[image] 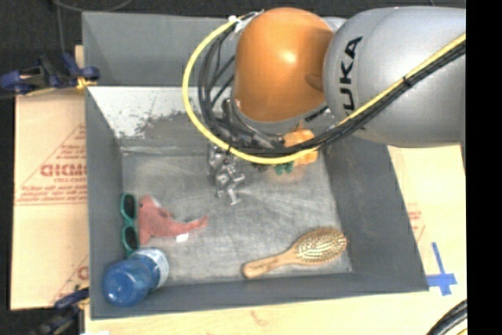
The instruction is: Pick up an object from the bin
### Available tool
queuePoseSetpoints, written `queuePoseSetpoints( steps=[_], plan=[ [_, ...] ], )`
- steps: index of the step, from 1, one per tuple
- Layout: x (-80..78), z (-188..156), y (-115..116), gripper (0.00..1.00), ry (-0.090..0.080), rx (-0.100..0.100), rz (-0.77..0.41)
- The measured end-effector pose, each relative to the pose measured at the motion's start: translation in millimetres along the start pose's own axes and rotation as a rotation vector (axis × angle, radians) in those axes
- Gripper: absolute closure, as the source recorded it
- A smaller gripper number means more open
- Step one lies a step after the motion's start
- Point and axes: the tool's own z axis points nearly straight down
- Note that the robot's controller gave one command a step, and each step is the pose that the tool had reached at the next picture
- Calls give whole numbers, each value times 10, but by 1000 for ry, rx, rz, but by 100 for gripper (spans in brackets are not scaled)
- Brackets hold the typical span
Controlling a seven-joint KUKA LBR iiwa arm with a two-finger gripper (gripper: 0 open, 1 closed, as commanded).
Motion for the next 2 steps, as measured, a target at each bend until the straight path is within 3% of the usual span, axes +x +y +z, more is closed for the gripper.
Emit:
queuePoseSetpoints(
  steps=[1, 2],
  plan=[
    [2, 5, 13, 0, 1, -3, 0],
    [2, 5, 13, 0, 1, -3, 0]
  ],
)
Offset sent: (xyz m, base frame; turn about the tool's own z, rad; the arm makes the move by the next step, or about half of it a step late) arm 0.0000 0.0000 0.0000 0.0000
